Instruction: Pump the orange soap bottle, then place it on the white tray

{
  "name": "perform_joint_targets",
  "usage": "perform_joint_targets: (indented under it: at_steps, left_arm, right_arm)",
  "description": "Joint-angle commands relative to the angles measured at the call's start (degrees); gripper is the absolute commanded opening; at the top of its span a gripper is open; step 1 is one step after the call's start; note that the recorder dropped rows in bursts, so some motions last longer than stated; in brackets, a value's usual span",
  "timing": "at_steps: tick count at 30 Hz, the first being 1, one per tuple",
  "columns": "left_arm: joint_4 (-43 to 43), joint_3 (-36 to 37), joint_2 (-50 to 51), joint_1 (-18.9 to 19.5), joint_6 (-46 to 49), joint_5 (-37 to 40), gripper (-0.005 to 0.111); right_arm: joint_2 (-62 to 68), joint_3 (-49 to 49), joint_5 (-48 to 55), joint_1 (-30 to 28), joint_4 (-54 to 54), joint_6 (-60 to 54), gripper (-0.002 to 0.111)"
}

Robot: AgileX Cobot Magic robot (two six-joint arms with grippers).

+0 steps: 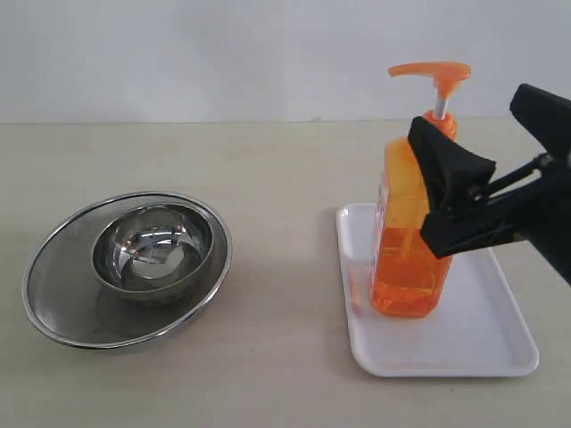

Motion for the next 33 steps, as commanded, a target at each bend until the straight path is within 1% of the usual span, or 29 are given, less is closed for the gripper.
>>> perform_joint_targets:
  at_steps: [1, 7, 11, 13, 16, 18, 19, 21, 29, 32, 33]
  left_arm:
    - [0.1, 0.2, -0.1, -0.1, -0.7, -0.1, 0.005]
    - [0.1, 0.2, -0.1, -0.1, -0.7, -0.1, 0.005]
    - [0.1, 0.2, -0.1, -0.1, -0.7, -0.1, 0.005]
    - [0.1, 0.2, -0.1, -0.1, -0.7, -0.1, 0.005]
    - [0.1, 0.2, -0.1, -0.1, -0.7, -0.1, 0.005]
    - [0.1, 0.2, -0.1, -0.1, -0.7, -0.1, 0.005]
    - [0.1, 0.2, -0.1, -0.1, -0.7, -0.1, 0.005]
    - [0.1, 0.2, -0.1, -0.1, -0.7, -0.1, 0.005]
    - [0.1, 0.2, -0.1, -0.1, -0.7, -0.1, 0.005]
    - [0.1, 0.2, -0.1, -0.1, -0.7, -0.1, 0.005]
    - [0.1, 0.2, -0.1, -0.1, -0.7, -0.1, 0.005]
  right_arm:
    - [5.9, -2.2, -4.2, -0.1, 1.9, -1.0, 0.077]
    - [12.5, -3.2, -9.5, -0.1, 3.5, 2.0, 0.077]
    - [15.4, -3.2, -9.9, -0.1, 5.4, 3.8, 0.075]
    - [16.7, -3.3, -9.9, -0.1, 5.4, 5.1, 0.067]
    - [17.9, -3.3, -9.9, -0.1, 5.2, 5.2, 0.049]
    - [18.3, -3.3, -9.9, -0.1, 5.2, 5.2, 0.041]
    - [18.5, -3.3, -9.9, -0.1, 4.9, 5.5, 0.038]
    - [18.9, -3.3, -9.9, -0.1, 4.9, 5.8, 0.036]
    - [19.2, -4.4, -9.9, -0.1, 6.0, 7.1, 0.037]
    - [19.2, -4.8, -9.9, -0.1, 6.0, 7.1, 0.057]
    - [19.2, -4.9, -9.9, -0.1, 6.4, 7.1, 0.071]
